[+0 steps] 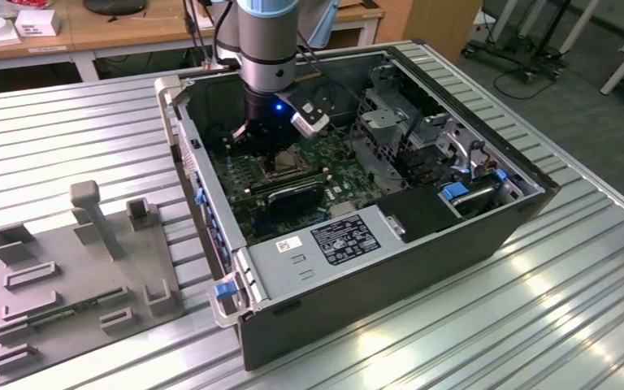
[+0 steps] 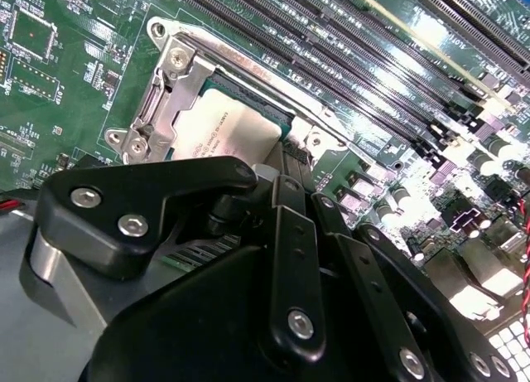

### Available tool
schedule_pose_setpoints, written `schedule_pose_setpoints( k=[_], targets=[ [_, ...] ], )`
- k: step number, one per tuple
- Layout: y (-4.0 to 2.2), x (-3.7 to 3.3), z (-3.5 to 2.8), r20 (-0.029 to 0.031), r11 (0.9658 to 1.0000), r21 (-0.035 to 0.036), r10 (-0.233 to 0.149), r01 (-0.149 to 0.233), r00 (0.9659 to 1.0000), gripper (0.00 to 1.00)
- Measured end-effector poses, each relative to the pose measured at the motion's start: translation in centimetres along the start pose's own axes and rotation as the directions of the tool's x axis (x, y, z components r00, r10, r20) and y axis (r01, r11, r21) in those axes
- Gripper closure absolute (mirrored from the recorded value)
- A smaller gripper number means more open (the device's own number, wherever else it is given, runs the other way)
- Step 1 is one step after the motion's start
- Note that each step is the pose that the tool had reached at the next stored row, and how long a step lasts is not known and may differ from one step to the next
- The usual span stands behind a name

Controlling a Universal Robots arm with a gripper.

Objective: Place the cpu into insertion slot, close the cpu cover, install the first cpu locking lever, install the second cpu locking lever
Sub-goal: 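Close the cpu cover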

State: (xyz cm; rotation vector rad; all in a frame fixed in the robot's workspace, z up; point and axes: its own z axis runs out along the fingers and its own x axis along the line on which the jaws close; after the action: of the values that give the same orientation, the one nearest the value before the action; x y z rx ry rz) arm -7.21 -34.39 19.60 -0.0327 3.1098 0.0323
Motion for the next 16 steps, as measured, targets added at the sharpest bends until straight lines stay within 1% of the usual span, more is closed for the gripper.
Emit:
schedule_pose_setpoints(
  k=[4, 5, 13, 16],
  targets=[
    [0.04, -0.03, -0.08, 0.001, 1.0, -0.0013, 0.0, 0.0, 1.0, 0.9],
    [0.1, -0.07, -0.23, 0.0024, 1.0, -0.0033, 0.0, 0.0, 1.0, 0.9],
    [0.1, -0.09, -1.08, 0.0016, 1.0, -0.0021, 0.0, 0.0, 1.0, 0.9],
    [0.11, -0.1, -1.55, 0.0015, 1.0, -0.0021, 0.0, 0.0, 1.0, 0.9]
  ],
)
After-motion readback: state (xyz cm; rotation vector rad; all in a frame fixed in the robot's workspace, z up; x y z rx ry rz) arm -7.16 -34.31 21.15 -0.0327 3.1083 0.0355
